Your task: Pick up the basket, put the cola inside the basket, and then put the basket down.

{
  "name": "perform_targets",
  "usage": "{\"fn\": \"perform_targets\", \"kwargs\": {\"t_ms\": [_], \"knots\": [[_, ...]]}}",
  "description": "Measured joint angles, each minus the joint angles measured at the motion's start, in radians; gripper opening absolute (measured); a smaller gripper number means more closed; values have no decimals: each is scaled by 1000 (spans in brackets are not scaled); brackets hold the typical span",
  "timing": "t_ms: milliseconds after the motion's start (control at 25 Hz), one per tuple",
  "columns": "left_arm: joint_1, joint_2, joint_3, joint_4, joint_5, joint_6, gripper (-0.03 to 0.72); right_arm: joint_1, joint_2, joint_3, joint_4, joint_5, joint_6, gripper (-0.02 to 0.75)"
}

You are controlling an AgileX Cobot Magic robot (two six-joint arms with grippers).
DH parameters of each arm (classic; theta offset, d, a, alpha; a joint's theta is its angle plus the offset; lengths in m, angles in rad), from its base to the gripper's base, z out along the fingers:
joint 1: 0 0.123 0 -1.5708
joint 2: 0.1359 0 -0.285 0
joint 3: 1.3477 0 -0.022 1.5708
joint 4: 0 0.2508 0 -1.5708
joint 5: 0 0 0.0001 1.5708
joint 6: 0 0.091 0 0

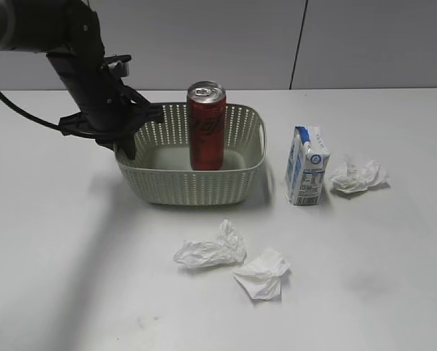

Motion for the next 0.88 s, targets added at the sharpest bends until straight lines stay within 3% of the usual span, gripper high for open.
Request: {"fn": "perform_targets", "kwargs": {"t_ms": [120, 200, 480, 520, 640, 880], "knots": [[0, 0, -1, -8, -5, 0, 22, 0, 0, 4, 0, 0, -1, 533], [0, 0, -2, -26, -5, 0, 80, 0, 0, 8, 0, 0, -1, 532], [0, -3, -12, -47, 15, 0, 544, 0, 0, 9, 0, -1, -1, 532], [0, -3, -12, -48, 30, 0, 577, 0, 0, 9, 0, -2, -1, 532], [5, -4, -12, -57, 110, 9, 621, 0, 0, 9, 0, -2, -1, 532], [71, -42, -12, -109, 316, 121, 625, 0, 0, 9, 0, -2, -1, 532]]}}
